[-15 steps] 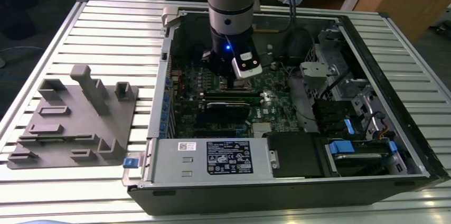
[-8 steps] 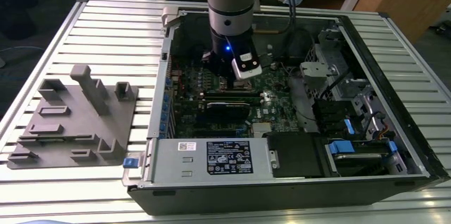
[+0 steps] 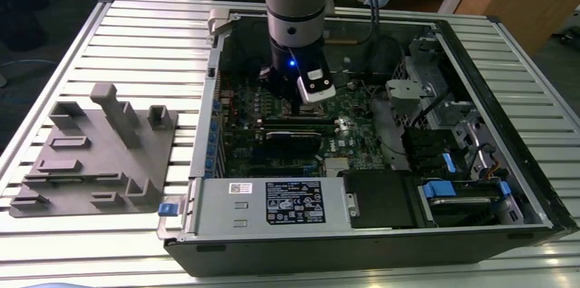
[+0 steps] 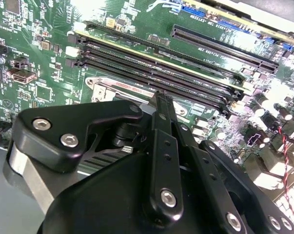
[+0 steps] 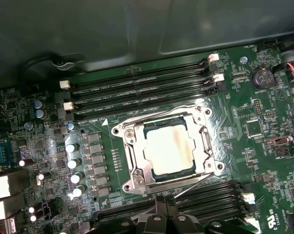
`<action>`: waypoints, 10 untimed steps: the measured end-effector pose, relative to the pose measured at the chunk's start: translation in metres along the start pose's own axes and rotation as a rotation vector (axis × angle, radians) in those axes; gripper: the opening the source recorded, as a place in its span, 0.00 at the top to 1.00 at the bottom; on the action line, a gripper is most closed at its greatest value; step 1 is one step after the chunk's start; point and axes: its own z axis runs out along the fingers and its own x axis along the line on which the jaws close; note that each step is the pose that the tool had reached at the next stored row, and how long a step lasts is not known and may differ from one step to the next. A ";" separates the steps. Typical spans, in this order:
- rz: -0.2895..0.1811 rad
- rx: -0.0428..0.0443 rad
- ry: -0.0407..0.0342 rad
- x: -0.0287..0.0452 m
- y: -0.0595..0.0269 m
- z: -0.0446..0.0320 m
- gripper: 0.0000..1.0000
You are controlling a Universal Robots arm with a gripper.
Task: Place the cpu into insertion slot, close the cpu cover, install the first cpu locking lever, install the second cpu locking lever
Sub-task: 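Install the second cpu locking lever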
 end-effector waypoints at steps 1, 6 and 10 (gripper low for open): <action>0.000 -0.0003 0.0001 0.0009 -0.0002 0.0002 0.89; 0.000 -0.0016 0.0005 0.0062 -0.0015 0.0011 0.89; 0.000 -0.0024 0.0005 0.0102 -0.0025 0.0021 0.89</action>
